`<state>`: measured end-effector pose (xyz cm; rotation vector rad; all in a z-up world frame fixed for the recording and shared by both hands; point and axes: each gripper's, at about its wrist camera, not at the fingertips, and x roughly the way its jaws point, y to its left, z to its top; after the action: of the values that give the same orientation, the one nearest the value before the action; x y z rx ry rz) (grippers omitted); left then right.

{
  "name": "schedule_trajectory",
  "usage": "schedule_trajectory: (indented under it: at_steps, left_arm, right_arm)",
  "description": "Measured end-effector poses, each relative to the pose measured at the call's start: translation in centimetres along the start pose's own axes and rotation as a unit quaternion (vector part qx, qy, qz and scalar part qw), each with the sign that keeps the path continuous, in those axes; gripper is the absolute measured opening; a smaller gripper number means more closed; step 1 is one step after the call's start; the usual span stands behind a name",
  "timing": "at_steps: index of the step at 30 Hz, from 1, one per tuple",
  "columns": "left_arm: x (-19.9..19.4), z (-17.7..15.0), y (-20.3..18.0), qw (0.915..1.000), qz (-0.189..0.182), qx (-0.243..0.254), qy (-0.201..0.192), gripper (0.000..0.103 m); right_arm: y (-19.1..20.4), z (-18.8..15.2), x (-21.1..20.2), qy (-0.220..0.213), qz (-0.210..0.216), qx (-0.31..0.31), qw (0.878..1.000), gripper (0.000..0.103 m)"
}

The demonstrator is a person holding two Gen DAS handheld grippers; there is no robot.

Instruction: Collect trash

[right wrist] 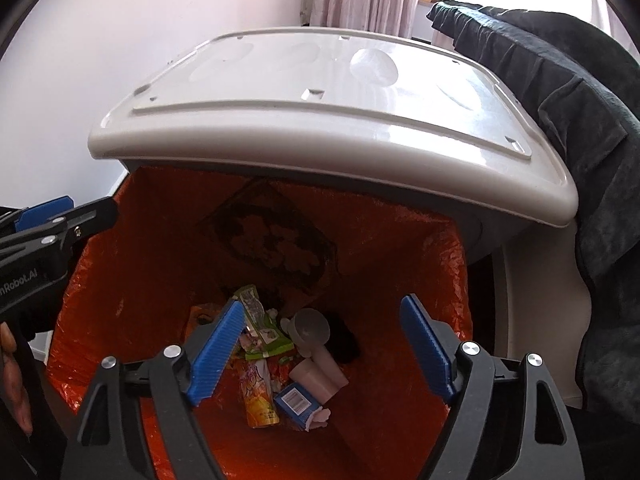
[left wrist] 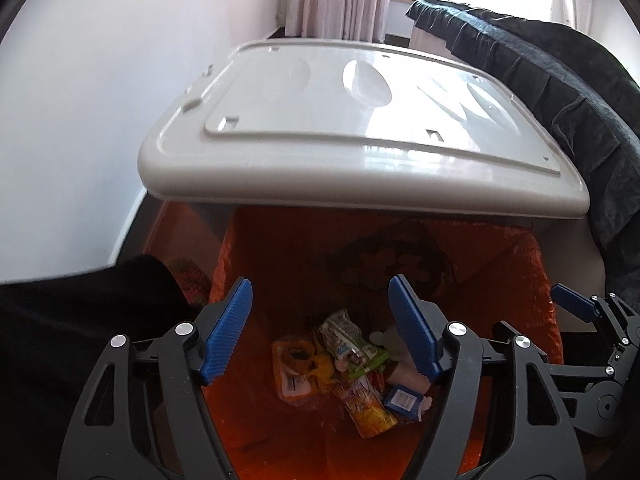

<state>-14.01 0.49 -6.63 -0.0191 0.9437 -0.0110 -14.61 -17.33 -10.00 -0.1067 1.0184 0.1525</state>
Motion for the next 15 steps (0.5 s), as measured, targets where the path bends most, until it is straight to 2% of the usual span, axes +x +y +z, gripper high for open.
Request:
schedule_trajectory:
  at_steps: [9,15]
  left_arm:
    - [-2.9,3.5,-0.4,0.9964,0.016,0.019,-0.081,0.089]
    - [-3.5,7.0,-0.2,0.9945,0.004,0.001,-0.104,0.091]
  right_arm:
    - [-0.8,2.5,-2.4,-0.055,-0.018,0.002,0.998,0.085]
    - [-2.6,6.1,-4.7,-0.107,-0.053,0.006,0.993,0.09]
